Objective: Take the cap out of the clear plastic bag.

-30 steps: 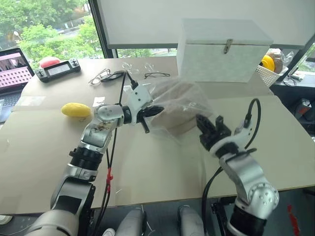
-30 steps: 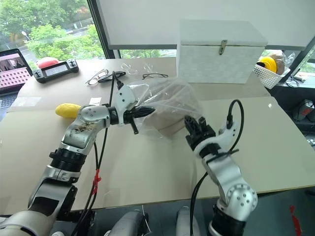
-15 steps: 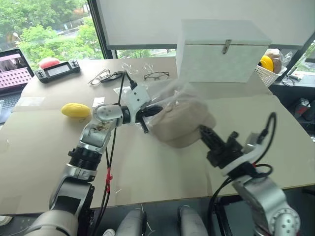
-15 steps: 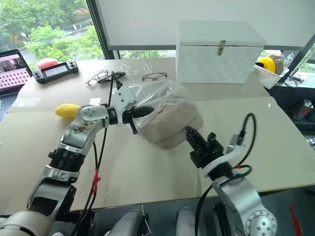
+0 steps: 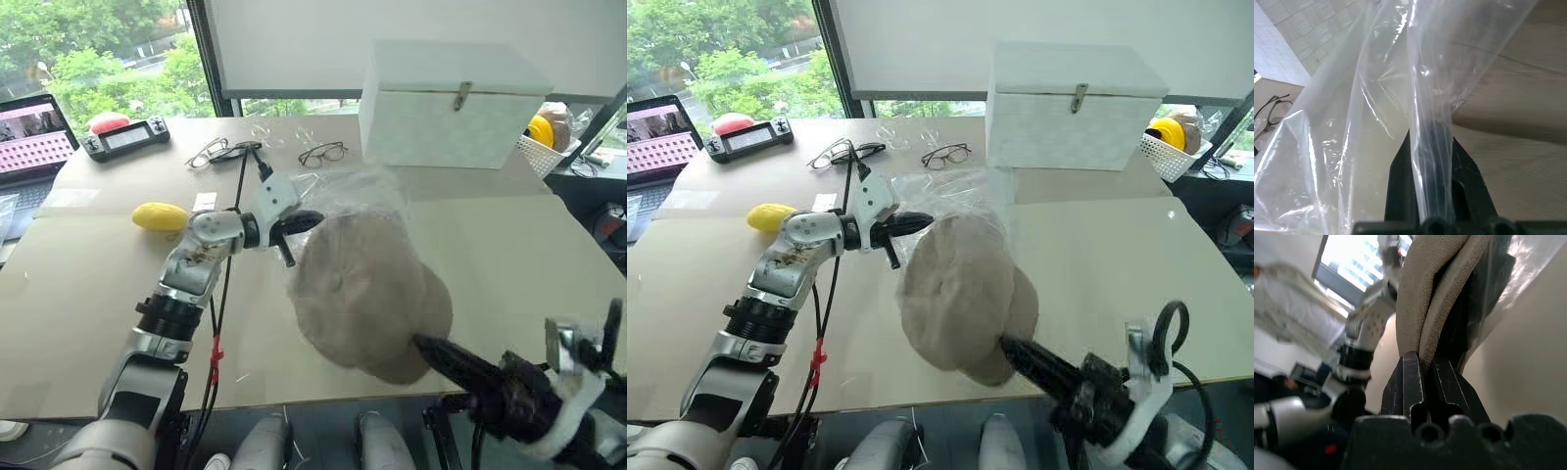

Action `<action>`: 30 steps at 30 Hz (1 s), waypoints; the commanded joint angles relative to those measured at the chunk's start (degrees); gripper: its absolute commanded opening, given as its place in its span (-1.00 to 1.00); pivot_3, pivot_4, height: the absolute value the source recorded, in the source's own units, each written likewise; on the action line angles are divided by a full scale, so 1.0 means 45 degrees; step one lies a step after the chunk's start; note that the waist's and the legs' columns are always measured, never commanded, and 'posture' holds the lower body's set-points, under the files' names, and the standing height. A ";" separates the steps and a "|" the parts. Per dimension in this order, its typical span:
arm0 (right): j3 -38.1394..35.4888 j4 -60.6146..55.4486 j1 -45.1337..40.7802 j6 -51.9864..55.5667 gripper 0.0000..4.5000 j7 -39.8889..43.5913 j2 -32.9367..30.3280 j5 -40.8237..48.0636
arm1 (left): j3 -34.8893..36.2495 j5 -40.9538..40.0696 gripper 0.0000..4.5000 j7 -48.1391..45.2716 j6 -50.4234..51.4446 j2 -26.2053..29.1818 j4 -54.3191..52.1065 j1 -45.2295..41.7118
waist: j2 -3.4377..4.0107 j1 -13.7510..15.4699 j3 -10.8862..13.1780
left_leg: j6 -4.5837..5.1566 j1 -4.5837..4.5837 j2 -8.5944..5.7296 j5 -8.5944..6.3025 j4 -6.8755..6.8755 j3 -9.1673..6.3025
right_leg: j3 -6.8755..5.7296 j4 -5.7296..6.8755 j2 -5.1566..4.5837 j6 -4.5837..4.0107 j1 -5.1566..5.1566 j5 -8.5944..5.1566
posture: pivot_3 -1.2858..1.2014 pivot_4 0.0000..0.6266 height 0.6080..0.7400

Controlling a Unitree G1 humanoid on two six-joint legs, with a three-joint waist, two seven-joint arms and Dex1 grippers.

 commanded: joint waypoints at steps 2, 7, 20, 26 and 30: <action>-0.0921 -0.0700 0.0551 -0.0949 -0.99 0.4309 -0.0755 -0.1288 | 0.0173 -0.0026 -1.00 0.0132 -0.0083 -0.0005 -0.0387 -0.0186 | -0.0001 0.0012 0.0000 | 0.0000 0.0001 0.0004 0.0000 0.0000 -0.0001 | -0.0003 -0.0003 0.0000 0.0004 0.0008 -0.0002 | 0.03 -0.52 1.00; -0.2074 -0.0700 0.0045 -0.2983 -0.99 0.4914 -0.0097 -0.0022 | 0.0156 -0.0026 -1.00 0.0148 -0.0077 -0.0015 -0.0438 -0.0141 | -0.0006 0.0072 0.0003 | 0.0005 0.0001 0.0004 -0.0004 0.0000 -0.0004 | -0.0012 -0.0008 -0.0005 0.0012 0.0019 -0.0007 | 0.03 -0.52 1.00; -0.0435 0.1829 -0.7768 -0.7464 -0.99 -0.4401 0.1041 0.1055 | 0.0059 0.0584 -1.00 0.0125 -0.2140 0.0440 -0.0360 0.0608 | -0.0015 0.0152 0.0004 | 0.0003 0.0020 0.0003 -0.0005 -0.0004 -0.0009 | 0.0004 -0.0001 -0.0015 -0.0076 0.0015 0.0045 | 0.03 -0.52 1.00; 0.1847 0.3684 -0.9562 -0.7077 -0.99 -0.6839 0.2248 -0.0022 | 0.0370 0.1674 -1.00 0.0858 -0.6152 0.0990 0.1454 0.1325 | -0.0011 0.0159 0.0002 | -0.0002 -0.0033 -0.0008 -0.0001 -0.0014 0.0011 | 0.0023 0.0021 -0.0012 -0.0127 -0.0079 0.0074 | 0.03 -0.52 1.00; 0.3517 0.5396 -0.9848 -0.6399 -0.99 -0.7008 0.3533 -0.1259 | 0.0905 0.2147 -1.00 0.1932 -0.9387 0.1230 0.3291 0.1624 | -0.0008 0.0132 0.0000 | -0.0001 -0.0017 -0.0010 -0.0001 -0.0013 0.0014 | 0.0024 0.0026 -0.0012 -0.0129 -0.0068 0.0076 | 0.03 -0.52 1.00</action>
